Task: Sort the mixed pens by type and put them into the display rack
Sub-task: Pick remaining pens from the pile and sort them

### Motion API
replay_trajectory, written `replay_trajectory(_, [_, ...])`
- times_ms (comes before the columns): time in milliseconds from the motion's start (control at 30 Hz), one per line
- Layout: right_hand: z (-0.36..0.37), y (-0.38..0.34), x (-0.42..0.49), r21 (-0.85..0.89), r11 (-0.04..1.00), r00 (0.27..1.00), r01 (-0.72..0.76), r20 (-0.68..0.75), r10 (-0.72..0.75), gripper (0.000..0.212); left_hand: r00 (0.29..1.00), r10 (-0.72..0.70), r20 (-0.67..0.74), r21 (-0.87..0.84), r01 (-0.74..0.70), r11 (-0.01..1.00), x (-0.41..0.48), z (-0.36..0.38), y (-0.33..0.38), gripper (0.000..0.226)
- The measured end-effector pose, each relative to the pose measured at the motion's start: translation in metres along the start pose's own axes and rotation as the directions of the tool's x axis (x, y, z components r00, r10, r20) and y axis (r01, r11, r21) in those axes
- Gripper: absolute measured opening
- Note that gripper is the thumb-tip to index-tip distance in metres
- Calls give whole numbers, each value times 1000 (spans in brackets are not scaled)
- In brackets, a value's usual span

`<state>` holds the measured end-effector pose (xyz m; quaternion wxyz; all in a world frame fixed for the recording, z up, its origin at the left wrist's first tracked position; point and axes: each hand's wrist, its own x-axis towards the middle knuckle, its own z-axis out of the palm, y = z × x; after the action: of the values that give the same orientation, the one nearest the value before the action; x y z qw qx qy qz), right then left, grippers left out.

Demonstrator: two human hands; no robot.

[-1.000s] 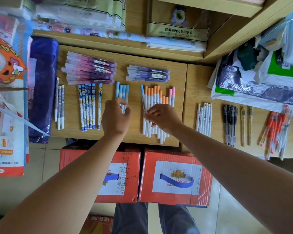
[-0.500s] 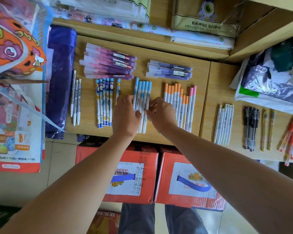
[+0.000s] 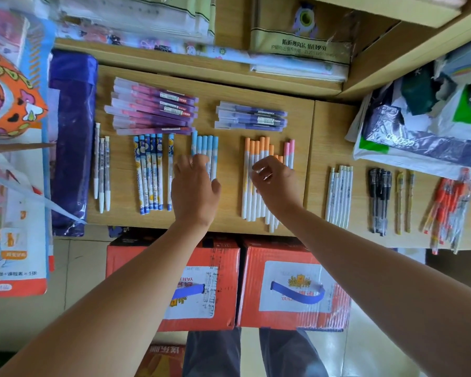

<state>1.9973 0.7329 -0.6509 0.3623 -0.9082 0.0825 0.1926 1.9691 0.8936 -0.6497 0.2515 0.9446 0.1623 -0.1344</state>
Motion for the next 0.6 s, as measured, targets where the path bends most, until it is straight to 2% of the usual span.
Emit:
replay_trajectory(167, [-39, 40, 0, -114, 988, 985, -107, -146, 90, 11, 982, 188, 27, -2, -188, 982, -1, 15, 33, 33])
replay_trajectory(333, [-40, 63, 0, -175, 980, 995, -99, -50, 91, 14, 941, 326, 89, 80, -333, 940, -8, 42, 58, 40])
replay_trajectory(467, [-38, 64, 1, -205, 978, 999, -31, -16, 28, 15, 944, 317, 90, 134, -327, 935, -11, 61, 68, 38])
replay_trajectory(600, [-42, 68, 5, -195, 978, 998, -68, -5, 68, 16, 961, 272, 51, 156, -277, 948, -8, 71, 76, 40])
